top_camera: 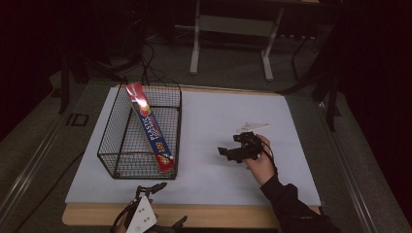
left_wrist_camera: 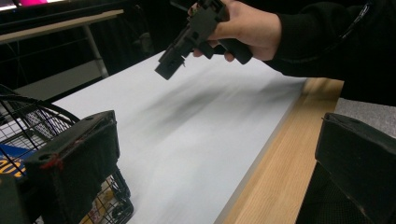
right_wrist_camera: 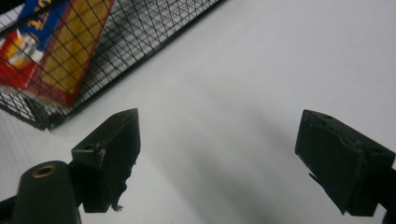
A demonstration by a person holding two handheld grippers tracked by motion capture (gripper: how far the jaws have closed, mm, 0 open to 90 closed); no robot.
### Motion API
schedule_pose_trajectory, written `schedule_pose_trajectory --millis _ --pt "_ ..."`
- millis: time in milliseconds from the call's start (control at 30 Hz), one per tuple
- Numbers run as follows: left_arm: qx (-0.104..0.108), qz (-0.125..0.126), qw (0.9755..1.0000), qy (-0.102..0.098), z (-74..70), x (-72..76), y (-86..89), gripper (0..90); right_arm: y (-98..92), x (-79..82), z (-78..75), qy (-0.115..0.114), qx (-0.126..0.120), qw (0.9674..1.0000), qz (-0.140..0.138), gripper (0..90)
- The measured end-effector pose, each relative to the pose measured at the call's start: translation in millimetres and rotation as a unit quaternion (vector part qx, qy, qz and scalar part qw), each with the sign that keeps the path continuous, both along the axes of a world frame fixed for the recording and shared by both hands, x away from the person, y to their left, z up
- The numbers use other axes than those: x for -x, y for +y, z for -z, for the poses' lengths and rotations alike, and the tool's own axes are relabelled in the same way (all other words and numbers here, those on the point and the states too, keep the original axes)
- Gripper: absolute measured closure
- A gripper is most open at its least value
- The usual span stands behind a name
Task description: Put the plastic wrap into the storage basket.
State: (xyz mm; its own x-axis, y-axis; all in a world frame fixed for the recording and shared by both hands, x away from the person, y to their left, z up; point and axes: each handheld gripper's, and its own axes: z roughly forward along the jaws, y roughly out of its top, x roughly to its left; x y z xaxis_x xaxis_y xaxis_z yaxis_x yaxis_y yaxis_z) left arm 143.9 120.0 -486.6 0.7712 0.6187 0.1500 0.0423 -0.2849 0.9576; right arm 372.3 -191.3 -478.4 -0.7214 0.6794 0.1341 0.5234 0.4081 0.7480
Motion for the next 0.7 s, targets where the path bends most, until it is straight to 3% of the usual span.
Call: schedule_pose_trajectory --millis 200,433,700 --pt "0.000 0.000 1.0000 0.000 -0.1 0.0 0.0 0.2 -4.6 4.2 8.8 0.004 0.007 0.9999 -0.006 14.1" --pt "-0.002 0.001 1.0000 -0.001 -0.5 0.6 -0.1 0.2 -4.4 8.7 19.6 -0.010 0.019 0.9996 -0.019 14.1" --pt "-0.003 0.004 1.0000 0.000 -0.8 2.0 0.6 0.2 -3.8 8.0 23.1 -0.010 0.025 0.9994 -0.020 14.1"
